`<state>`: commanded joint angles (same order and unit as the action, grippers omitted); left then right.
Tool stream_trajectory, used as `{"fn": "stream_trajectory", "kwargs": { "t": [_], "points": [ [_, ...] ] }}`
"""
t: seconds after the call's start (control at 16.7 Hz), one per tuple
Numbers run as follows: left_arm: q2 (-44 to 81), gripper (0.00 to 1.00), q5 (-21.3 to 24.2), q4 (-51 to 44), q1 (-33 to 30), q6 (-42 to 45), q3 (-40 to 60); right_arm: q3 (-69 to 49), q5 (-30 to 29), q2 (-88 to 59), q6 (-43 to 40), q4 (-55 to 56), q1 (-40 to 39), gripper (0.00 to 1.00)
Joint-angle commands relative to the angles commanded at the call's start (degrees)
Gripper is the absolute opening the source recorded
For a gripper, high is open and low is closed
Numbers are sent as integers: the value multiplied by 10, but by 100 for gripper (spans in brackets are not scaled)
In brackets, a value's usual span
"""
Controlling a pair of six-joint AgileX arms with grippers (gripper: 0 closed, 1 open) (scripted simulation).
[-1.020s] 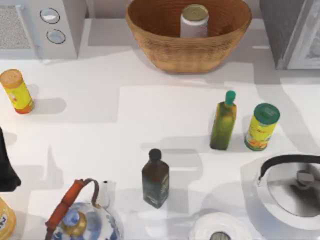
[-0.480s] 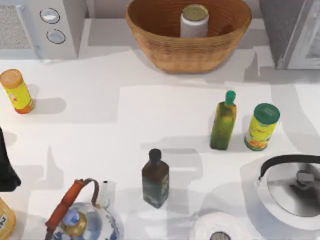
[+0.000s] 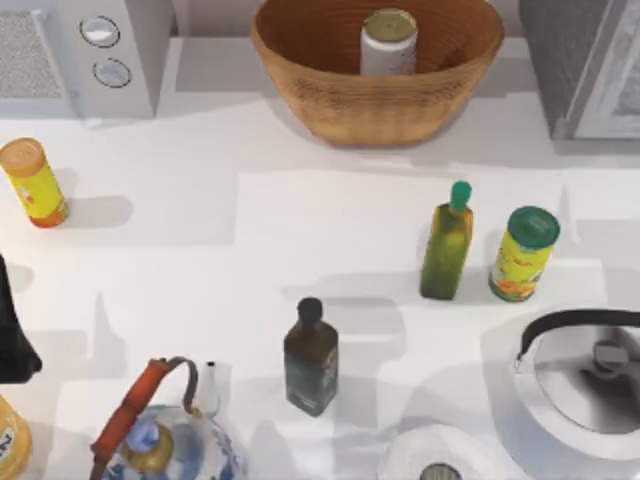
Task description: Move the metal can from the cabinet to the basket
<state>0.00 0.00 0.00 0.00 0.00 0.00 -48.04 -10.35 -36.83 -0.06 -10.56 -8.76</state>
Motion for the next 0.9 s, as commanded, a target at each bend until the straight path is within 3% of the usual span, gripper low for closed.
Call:
{"fn": "stream_trajectory", "kwargs": {
  "t": [0.48,0.9],
  "points": [
    [0,100,0,0,0,0,0,379,77,283,0,82,71,100],
    [0,100,0,0,0,0,0,480,104,368,1,106,88,100]
  ]
}}
